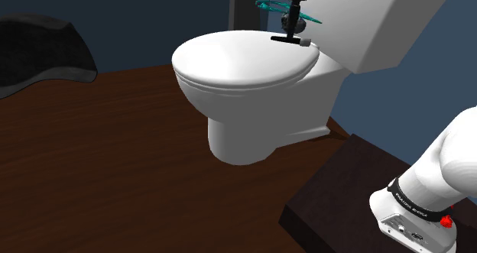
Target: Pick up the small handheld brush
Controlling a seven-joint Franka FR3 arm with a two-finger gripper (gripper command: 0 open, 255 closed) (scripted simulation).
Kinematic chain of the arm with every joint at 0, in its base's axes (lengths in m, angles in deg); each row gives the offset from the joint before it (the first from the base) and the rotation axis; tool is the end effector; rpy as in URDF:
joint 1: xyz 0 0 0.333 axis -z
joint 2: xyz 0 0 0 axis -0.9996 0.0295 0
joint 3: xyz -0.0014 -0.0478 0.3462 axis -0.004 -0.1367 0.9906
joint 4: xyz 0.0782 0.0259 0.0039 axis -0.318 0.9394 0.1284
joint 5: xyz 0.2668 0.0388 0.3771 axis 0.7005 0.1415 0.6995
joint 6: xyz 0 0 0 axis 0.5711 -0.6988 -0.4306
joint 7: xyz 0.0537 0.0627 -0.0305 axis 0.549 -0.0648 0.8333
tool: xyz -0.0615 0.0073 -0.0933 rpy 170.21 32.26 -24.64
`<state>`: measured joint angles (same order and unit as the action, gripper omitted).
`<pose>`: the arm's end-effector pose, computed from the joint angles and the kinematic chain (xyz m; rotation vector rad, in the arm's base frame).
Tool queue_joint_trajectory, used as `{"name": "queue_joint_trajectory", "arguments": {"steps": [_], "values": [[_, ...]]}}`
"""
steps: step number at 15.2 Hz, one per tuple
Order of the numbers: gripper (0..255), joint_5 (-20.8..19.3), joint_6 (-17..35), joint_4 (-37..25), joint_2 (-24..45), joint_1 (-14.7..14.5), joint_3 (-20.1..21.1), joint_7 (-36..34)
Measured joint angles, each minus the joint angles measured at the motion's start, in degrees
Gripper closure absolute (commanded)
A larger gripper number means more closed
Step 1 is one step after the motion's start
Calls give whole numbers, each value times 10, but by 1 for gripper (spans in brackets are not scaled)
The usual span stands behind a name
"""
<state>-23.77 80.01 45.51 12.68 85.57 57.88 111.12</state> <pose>0.6523 -0.0952 0.5777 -2.9536 -0.9417 0.0120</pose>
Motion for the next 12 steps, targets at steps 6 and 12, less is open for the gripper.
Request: {"name": "queue_joint_trajectory", "arguments": {"steps": [6,12], "values": [[255,0,28,28,0,0,0,1],[255,0,28,26,-1,1,-1,2]]}}
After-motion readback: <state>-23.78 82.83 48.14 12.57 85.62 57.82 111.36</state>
